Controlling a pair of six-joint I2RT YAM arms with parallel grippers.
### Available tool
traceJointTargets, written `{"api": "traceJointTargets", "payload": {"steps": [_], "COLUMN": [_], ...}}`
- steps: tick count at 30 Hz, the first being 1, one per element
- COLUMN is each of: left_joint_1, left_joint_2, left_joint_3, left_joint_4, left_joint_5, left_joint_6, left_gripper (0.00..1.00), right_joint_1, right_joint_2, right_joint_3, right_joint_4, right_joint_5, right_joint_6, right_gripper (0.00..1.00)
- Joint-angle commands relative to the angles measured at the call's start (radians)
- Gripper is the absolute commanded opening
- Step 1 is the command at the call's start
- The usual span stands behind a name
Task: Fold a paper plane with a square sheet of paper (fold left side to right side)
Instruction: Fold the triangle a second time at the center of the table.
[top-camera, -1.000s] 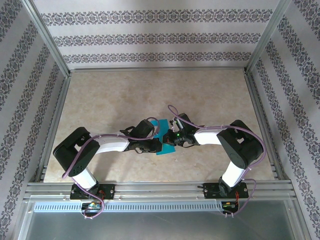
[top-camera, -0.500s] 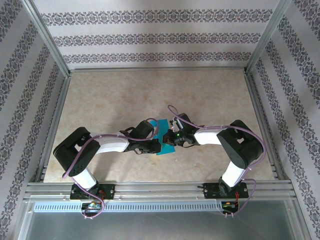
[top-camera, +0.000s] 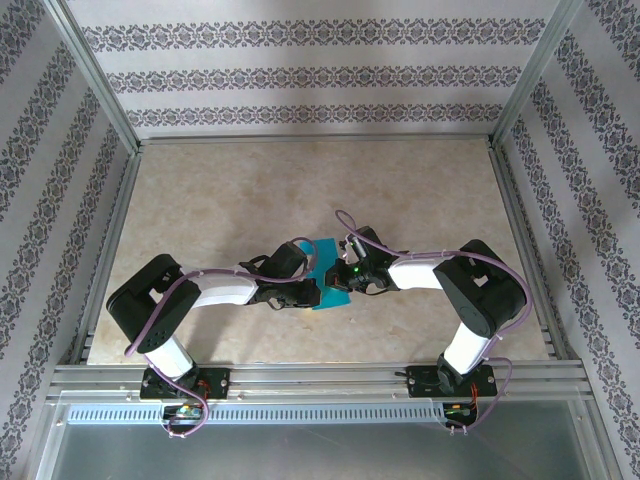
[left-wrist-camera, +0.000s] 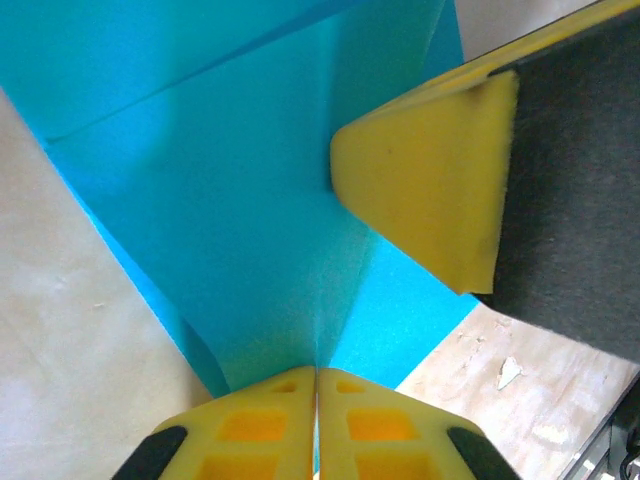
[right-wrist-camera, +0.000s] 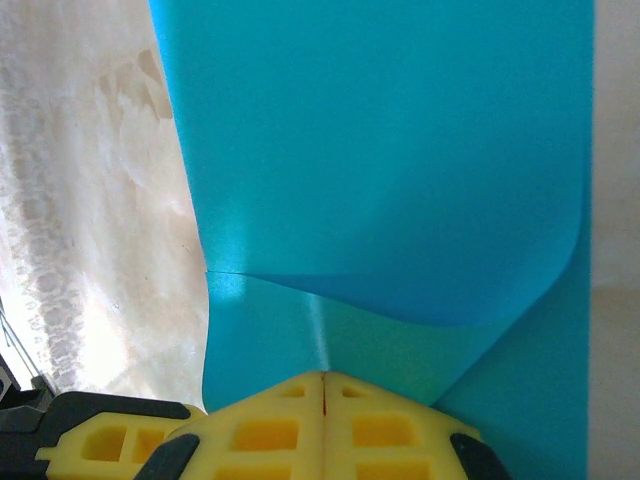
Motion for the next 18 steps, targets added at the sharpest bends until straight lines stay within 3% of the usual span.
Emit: {"api": "traceJointTargets", "payload": {"steps": [1,10,18], "left_joint_1": [-0.010,-0.010,-0.012], "left_joint_2": [0.006,0.006,0.007], "left_joint_3": [-0.019,-0.023,-0.023], "left_joint_4": [-0.012,-0.023,-0.035], "left_joint_5": [-0.016,-0.033,-0.043], "left_joint_6": [-0.001,-0.007,-0.003], "left_gripper": [0.08,0.00,0.00], "right_joint_1": [0.006,0.011,0.052], "right_joint_2": [0.019,-0.073,-0.056], "right_joint_3": [0.016,0.022,-0.019], "right_joint_4": [-0.057,-0.053,0.007], "right_joint_5": [0.001,-0.005,0.006], "right_joint_6": [-0.022,-0.018,0.015], "right_gripper": [0.00,0.00,0.00]}}
